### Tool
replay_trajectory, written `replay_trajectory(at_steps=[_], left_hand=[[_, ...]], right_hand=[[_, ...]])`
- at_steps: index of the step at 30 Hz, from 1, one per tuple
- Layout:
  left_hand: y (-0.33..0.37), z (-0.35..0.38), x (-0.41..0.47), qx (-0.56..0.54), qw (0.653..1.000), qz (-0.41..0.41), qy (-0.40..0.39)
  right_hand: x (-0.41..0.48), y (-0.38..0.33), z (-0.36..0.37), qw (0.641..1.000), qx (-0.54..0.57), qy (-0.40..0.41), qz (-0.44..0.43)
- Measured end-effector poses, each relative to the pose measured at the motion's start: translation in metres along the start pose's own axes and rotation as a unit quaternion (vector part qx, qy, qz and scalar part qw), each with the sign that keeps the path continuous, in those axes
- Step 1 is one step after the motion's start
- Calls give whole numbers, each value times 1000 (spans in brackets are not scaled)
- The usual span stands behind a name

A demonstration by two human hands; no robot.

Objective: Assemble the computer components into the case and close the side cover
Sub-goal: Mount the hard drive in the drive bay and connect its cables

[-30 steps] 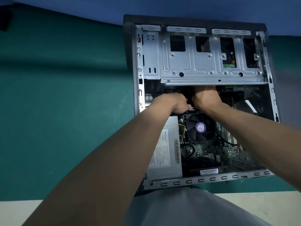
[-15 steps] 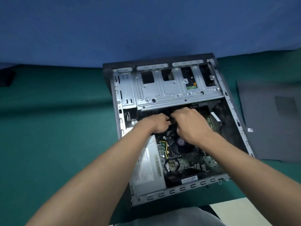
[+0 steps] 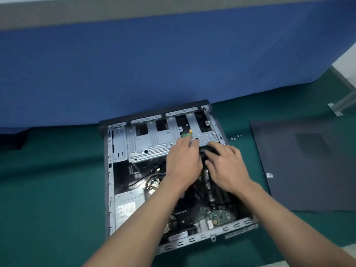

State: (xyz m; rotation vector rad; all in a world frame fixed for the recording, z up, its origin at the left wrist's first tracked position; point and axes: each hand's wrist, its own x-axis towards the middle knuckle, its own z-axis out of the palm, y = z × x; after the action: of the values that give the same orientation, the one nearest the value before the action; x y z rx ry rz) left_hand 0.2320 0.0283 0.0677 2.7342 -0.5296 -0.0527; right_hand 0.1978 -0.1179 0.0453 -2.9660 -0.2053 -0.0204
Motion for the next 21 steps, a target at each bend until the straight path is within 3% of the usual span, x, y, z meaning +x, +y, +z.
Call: replay_trajectory(at_steps=[5, 9, 15, 21], left_hand=[[23, 25, 29, 31, 997, -28, -69], [40, 38, 37, 68, 985, -106, -116], [53, 32, 46, 88, 970, -144, -176], [54, 18, 55, 45, 959, -178, -216]], right_hand=[[10, 48, -12, 986, 155, 14, -58], [19, 103, -9, 967, 242, 80, 22], [41, 176, 25, 956, 223, -48, 186], [76, 198, 58, 942, 218, -99, 236]])
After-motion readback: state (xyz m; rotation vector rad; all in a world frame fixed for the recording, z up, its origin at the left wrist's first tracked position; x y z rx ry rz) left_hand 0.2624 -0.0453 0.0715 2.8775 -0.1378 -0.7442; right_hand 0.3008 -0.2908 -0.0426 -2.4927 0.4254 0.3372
